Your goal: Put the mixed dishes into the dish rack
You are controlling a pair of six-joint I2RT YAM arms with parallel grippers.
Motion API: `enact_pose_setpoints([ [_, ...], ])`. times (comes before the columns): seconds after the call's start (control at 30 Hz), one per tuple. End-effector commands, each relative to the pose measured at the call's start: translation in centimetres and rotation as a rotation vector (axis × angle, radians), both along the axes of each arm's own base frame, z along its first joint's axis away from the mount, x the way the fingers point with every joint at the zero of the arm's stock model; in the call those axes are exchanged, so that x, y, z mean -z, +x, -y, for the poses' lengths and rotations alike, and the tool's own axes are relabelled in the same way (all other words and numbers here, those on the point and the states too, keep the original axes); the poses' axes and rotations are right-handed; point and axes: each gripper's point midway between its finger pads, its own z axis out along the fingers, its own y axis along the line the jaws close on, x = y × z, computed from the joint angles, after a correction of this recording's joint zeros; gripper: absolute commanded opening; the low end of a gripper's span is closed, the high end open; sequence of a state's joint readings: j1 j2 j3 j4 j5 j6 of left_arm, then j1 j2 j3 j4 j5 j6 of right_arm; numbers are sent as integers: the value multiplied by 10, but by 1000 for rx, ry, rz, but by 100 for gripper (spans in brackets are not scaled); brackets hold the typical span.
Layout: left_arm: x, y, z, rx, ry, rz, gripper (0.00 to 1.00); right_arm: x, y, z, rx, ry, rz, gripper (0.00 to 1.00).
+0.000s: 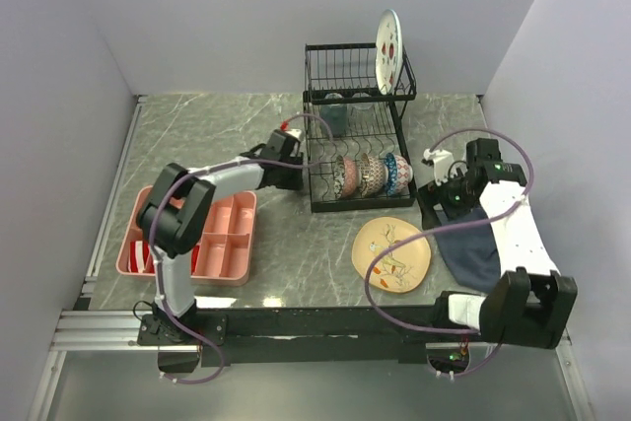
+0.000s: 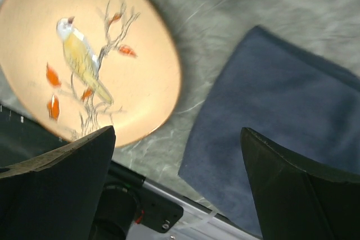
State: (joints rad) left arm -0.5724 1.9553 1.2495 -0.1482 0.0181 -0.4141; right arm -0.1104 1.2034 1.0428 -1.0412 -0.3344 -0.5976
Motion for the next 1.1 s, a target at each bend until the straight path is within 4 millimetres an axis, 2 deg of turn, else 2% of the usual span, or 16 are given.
enact_pose_setpoints([
  [0.0,-41,5,-57,-124,11,13,43,24,-19,-7,-149,104,-107,100],
  [0.03,-57,2,-57,-104,-12,38,46,28,-21,-6,-158,116,-130,100],
  [0.1,-64,-18,-45,17,-84,41,53,41,-24,-4,-176,148,-192,99],
  [0.13,-82,-24,-41,52,-125,81,55,45,-25,-3,-181,156,-211,98],
  [0.17,-76,-39,-40,91,-147,70,58,51,-26,-2,-188,164,-229,96],
  [0.23,-103,-59,-16,262,-279,134,59,64,-26,-3,-200,188,-270,92],
  [0.27,-96,-77,-9,355,-295,134,60,67,-24,-3,-211,195,-270,91],
  [0.3,-104,-91,5,460,-356,153,62,73,-21,-4,-215,211,-277,91],
  [0.43,-103,-134,35,703,-489,152,65,87,-18,-9,-234,265,-317,87],
  [0.5,-96,-146,46,756,-527,115,60,97,-17,-10,-230,283,-348,84],
  [0.53,-82,-151,49,780,-541,59,59,100,-18,-10,-232,287,-357,83],
  [0.6,-74,-155,60,827,-555,17,59,107,-19,-10,-243,295,-376,78],
  [0.67,-62,-162,71,866,-576,-42,61,110,-20,-11,-266,307,-386,67],
  [0.83,-49,-174,91,915,-577,-47,61,118,-26,-18,-269,356,-421,53],
  [0.97,-44,-179,101,939,-569,-50,62,114,-22,-19,-281,378,-426,1],
  [1.07,-41,-179,108,957,-575,-66,62,102,-19,-20,-302,366,-362,0],
])
